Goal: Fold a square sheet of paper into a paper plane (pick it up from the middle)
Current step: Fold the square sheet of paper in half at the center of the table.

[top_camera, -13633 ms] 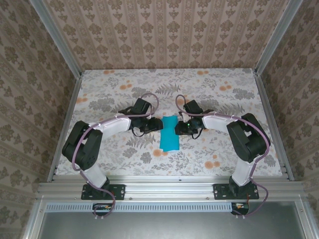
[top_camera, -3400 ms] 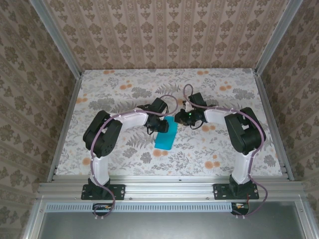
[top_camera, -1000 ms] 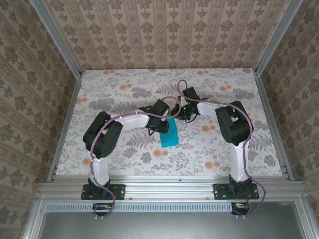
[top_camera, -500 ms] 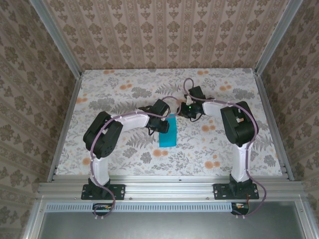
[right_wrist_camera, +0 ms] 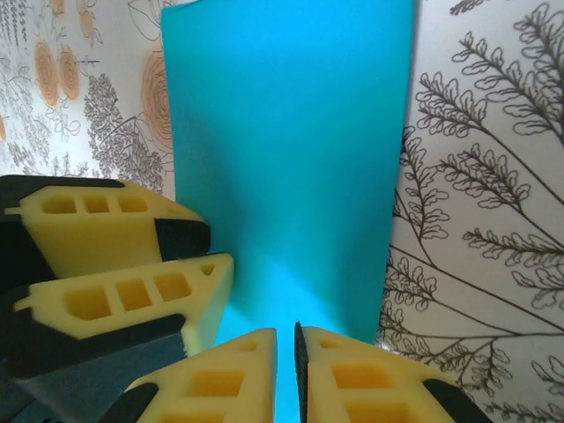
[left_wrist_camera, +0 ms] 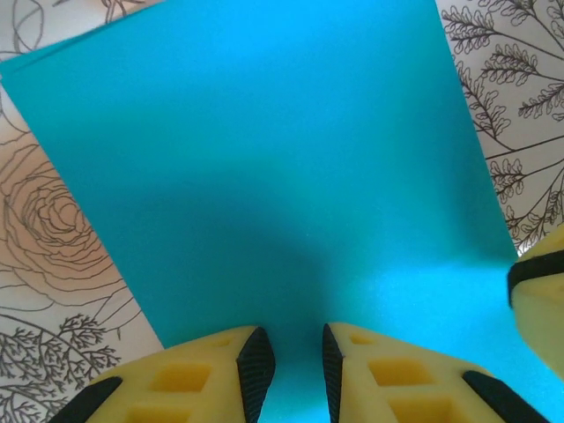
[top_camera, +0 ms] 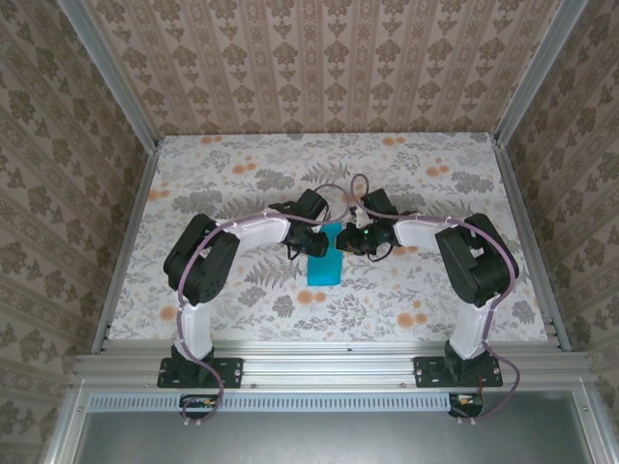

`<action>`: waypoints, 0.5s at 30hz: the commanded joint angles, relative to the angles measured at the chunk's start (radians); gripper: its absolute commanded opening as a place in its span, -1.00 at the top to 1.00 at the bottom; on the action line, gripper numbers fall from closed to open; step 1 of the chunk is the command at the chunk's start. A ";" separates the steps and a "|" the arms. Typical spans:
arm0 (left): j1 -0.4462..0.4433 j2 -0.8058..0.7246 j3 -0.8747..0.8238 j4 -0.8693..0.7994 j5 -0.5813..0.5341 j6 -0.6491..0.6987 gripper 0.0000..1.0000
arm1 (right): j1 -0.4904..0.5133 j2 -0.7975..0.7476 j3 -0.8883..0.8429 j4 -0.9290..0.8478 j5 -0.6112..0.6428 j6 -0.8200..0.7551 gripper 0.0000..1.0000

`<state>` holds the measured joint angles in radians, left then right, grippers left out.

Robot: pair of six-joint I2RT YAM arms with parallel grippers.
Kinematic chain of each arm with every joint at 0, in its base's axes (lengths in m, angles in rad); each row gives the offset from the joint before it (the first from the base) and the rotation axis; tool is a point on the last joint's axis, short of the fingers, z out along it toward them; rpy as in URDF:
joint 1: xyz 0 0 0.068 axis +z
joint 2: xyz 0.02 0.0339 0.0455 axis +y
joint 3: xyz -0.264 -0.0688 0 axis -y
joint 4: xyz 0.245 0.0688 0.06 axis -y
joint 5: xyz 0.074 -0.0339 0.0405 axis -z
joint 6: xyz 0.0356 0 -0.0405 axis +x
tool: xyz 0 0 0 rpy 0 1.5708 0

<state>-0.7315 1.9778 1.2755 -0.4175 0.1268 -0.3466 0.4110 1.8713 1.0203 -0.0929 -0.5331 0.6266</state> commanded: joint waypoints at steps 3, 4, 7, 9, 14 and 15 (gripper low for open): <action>0.003 0.113 -0.061 -0.122 -0.007 -0.008 0.41 | 0.004 0.051 0.018 -0.032 -0.022 -0.030 0.66; 0.003 0.113 -0.062 -0.122 -0.008 -0.008 0.41 | 0.004 0.056 0.020 -0.050 -0.020 -0.042 0.66; 0.003 0.114 -0.063 -0.125 -0.018 -0.007 0.41 | 0.003 0.052 0.005 -0.082 -0.012 -0.071 0.66; 0.004 0.116 -0.065 -0.127 -0.018 -0.006 0.41 | 0.005 0.040 -0.013 -0.090 -0.012 -0.081 0.66; 0.005 0.126 -0.060 -0.129 -0.020 -0.005 0.41 | 0.008 0.004 -0.057 -0.117 -0.010 -0.109 0.65; 0.007 0.127 -0.062 -0.129 -0.022 -0.007 0.41 | 0.010 -0.007 -0.065 -0.121 -0.008 -0.113 0.65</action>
<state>-0.7315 1.9820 1.2789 -0.4202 0.1268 -0.3466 0.4118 1.8942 1.0031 -0.1120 -0.5510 0.5518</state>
